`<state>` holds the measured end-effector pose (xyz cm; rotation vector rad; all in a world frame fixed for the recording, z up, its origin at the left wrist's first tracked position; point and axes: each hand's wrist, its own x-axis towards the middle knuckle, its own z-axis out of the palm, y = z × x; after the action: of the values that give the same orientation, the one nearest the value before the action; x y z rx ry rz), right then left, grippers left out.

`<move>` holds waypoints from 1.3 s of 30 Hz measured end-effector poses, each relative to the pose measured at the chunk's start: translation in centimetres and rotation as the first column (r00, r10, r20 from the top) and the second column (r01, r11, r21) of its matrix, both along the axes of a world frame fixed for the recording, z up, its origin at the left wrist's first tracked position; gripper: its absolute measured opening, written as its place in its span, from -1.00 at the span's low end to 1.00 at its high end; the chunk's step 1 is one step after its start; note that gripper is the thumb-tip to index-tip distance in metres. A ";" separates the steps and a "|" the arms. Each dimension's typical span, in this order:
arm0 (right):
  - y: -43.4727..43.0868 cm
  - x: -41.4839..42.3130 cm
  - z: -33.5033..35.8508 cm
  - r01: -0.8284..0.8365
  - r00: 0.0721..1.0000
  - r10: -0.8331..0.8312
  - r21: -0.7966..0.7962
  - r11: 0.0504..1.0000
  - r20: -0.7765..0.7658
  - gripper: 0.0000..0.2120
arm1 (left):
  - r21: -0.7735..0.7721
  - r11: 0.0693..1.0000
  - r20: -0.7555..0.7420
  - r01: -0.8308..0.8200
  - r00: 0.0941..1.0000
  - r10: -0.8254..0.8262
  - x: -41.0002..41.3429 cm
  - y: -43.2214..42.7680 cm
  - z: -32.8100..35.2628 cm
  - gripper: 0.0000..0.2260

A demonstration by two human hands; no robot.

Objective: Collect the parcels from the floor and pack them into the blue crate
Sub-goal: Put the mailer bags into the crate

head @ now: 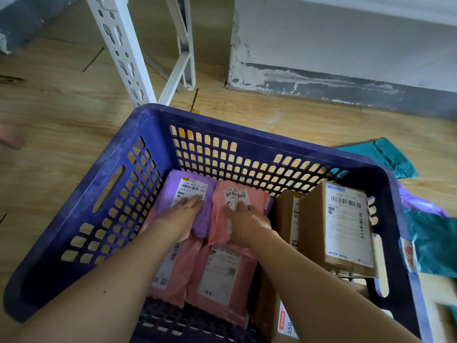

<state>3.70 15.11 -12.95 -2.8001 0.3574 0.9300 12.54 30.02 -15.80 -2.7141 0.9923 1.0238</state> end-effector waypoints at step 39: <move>-8.9 -15.4 21.3 0.212 0.839 -0.243 0.119 0.970 0.486 -0.64 | -0.376 0.910 0.197 0.172 0.975 -0.103 -11.7 -9.7 21.3 -0.55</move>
<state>-11.71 6.17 8.30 -2.7264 0.5521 0.1436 0.82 20.32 5.51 -2.9141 1.4680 0.6019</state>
